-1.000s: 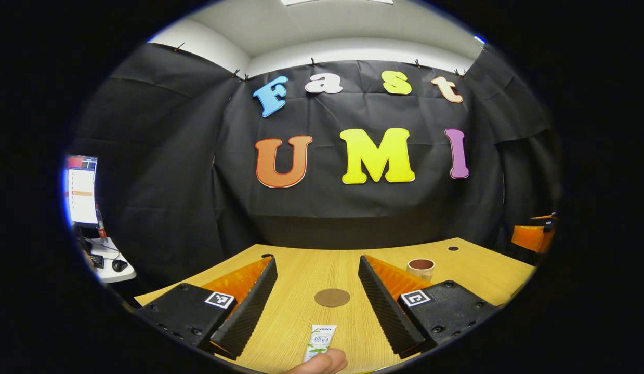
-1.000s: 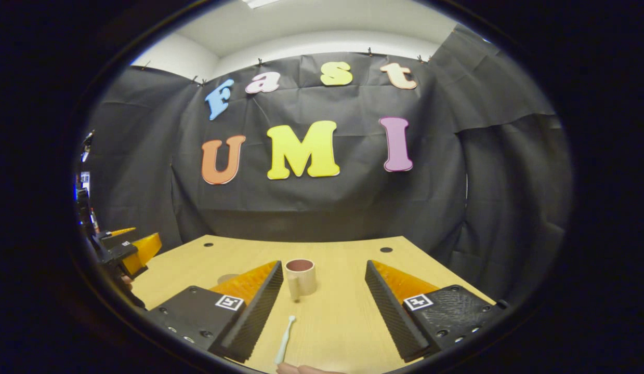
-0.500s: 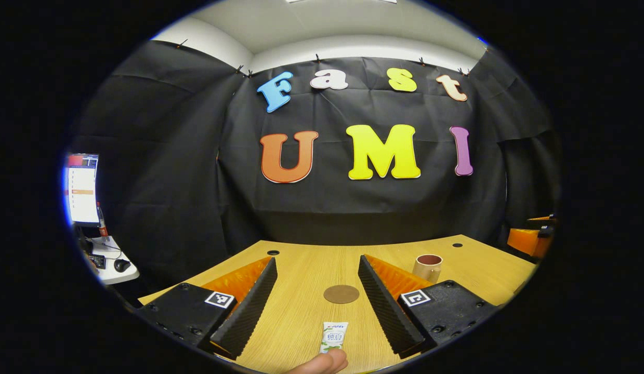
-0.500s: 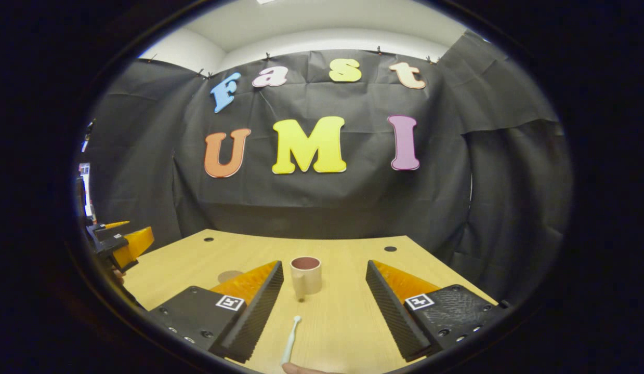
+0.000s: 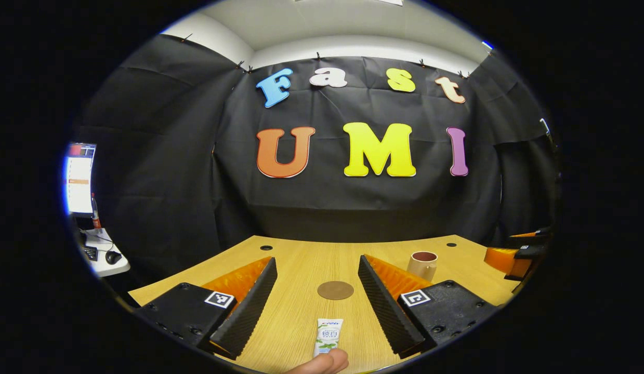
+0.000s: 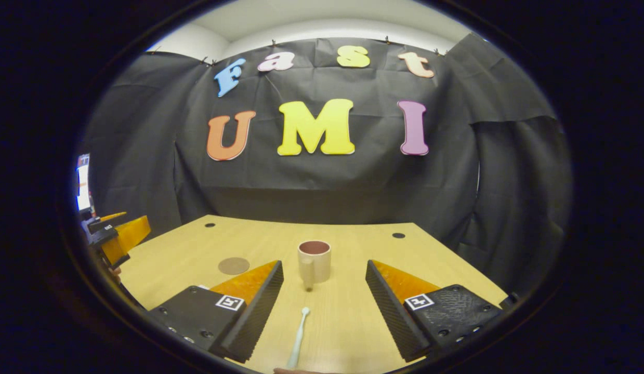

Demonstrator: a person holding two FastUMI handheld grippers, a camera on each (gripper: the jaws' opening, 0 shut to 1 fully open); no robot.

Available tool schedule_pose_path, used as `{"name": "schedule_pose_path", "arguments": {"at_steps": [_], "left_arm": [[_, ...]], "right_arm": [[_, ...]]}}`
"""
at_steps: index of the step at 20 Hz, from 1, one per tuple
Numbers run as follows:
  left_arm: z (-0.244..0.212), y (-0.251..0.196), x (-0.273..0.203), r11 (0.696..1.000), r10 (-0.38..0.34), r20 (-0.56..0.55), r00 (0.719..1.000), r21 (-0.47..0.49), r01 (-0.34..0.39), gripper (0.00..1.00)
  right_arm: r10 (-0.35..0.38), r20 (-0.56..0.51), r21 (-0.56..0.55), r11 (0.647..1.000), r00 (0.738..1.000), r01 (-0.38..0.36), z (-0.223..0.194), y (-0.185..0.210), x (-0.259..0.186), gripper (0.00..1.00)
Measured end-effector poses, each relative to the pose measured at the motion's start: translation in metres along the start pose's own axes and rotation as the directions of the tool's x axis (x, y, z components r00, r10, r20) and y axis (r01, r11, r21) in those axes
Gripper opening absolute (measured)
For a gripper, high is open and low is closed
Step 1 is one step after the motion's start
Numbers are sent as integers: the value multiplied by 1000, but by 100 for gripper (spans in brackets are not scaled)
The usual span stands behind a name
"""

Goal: Put the toothbrush and toothpaste on the desktop into the cup, then pick up the cup and place it on the coaster on the desktop.

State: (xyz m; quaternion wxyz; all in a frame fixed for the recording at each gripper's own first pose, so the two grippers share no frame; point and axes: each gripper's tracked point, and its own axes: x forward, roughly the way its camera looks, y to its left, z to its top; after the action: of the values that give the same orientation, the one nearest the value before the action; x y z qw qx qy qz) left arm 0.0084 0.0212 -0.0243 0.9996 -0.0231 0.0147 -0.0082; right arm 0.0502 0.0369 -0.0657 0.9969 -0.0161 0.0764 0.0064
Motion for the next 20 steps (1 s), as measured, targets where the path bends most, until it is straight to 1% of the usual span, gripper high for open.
{"name": "schedule_pose_path", "arguments": {"at_steps": [3, 4, 5, 6, 9, 12, 13, 14, 17, 18, 19, 20], "left_arm": [[-8, -1, 1, 1000, -7, 0, 1000, 6, 7, 100], [-12, -1, 1, 1000, -12, -12, 1000, 7, 12, 100], [-18, -1, 2, 1000, -12, -22, 1000, 5, 12, 100], [-18, -1, 2, 1000, -14, -28, 1000, -1, 14, 100], [-25, 0, 4, 1000, -12, -41, 999, -6, 12, 100], [-33, 2, 6, 1000, -15, -56, 998, 2, 15, 100], [-35, 3, 7, 1000, -16, -61, 998, 4, 16, 100], [-37, 4, 9, 1000, -17, -65, 998, 4, 17, 100], [-41, 6, 12, 1000, -17, -79, 997, 7, 17, 100], [-41, 7, 13, 1000, -13, -81, 997, 6, 14, 100], [-41, 8, 14, 1000, -11, -85, 996, 6, 11, 100], [-43, 9, 15, 1000, -9, -89, 996, 4, 9, 100]], "right_arm": [[-8, -59, -14, 1000, 998, 8, -25, 3, 15, 95], [-14, -79, -12, 1000, 997, 13, -34, 3, 20, 92], [-14, -105, -9, 1000, 994, 13, -45, 3, 27, 92], [-17, -136, -9, 1000, 991, 16, -57, 4, 32, 95], [-21, -211, -1, 1000, 977, 21, -89, 8, 40, 95], [-13, -267, 20, 1000, 963, 19, -108, 12, 50, 94], [-14, -282, 20, 1000, 959, 20, -113, 14, 52, 92], [-16, -296, 18, 1000, 955, 23, -117, 16, 54, 87], [-33, -339, 1, 999, 940, 36, -134, 19, 56, 79], [-36, -352, 1, 999, 935, 39, -137, 20, 58, 78], [-34, -362, 9, 999, 931, 41, -138, 21, 60, 74], [-39, -374, 21, 999, 927, 50, -140, 19, 64, 73]]}}
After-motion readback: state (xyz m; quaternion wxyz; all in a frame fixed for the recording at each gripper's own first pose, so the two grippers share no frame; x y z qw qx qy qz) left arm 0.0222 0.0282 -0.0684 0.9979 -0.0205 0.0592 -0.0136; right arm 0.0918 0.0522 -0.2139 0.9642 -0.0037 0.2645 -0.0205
